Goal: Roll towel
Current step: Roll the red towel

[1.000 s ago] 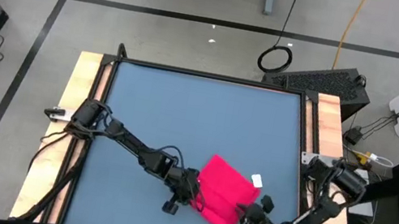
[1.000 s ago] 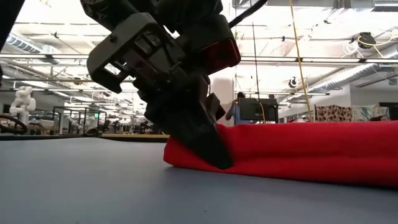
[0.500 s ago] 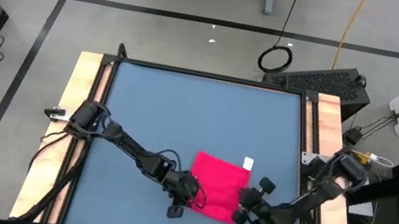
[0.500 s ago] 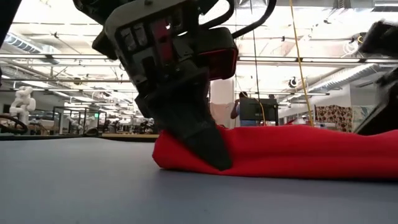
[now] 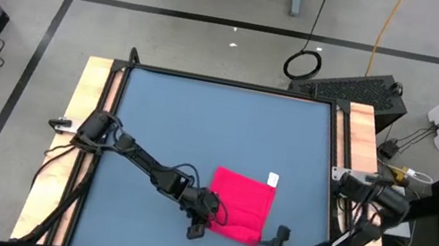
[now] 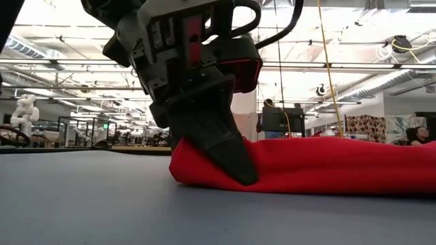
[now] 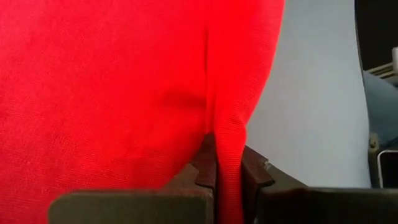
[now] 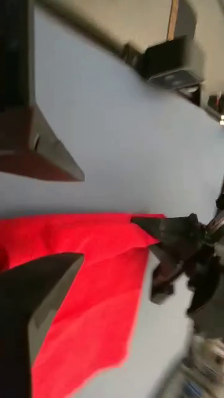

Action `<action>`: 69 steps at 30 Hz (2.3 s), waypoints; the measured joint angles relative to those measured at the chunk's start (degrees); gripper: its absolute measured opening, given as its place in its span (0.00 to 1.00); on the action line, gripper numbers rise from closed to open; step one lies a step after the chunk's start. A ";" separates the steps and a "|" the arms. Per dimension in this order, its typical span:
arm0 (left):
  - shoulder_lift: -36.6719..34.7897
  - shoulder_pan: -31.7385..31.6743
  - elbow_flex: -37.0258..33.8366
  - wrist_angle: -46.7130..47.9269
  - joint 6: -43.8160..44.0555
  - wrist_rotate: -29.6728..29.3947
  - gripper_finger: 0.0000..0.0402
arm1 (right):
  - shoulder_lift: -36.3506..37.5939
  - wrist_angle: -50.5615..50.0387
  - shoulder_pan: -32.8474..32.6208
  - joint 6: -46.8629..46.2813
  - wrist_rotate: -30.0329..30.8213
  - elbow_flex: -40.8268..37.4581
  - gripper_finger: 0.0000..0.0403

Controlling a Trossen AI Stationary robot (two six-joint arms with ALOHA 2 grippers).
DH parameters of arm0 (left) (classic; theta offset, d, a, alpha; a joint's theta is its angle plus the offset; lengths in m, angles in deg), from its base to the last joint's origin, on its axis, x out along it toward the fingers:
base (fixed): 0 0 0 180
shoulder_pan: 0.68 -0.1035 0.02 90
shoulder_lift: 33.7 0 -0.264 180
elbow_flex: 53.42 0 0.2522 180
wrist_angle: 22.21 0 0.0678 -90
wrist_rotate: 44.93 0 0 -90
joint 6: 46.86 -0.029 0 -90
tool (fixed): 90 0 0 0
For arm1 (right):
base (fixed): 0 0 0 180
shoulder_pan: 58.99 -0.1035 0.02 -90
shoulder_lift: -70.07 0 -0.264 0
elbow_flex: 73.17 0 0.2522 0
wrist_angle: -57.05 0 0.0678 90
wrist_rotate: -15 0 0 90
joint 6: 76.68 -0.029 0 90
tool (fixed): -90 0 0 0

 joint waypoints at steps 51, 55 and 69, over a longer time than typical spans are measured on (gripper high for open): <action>-12.51 5.13 -0.15 3.98 -26.49 -15.47 0.65 | -11.26 -3.55 4.83 -29.75 2.33 2.19 0.20; -7.88 9.88 -0.20 0.65 -32.98 -23.61 0.66 | -11.26 -3.00 4.78 -31.35 2.35 2.19 0.20; 0.84 11.22 -0.02 -1.69 -32.23 -39.18 0.59 | -11.26 -2.15 4.78 -31.85 2.29 2.19 0.20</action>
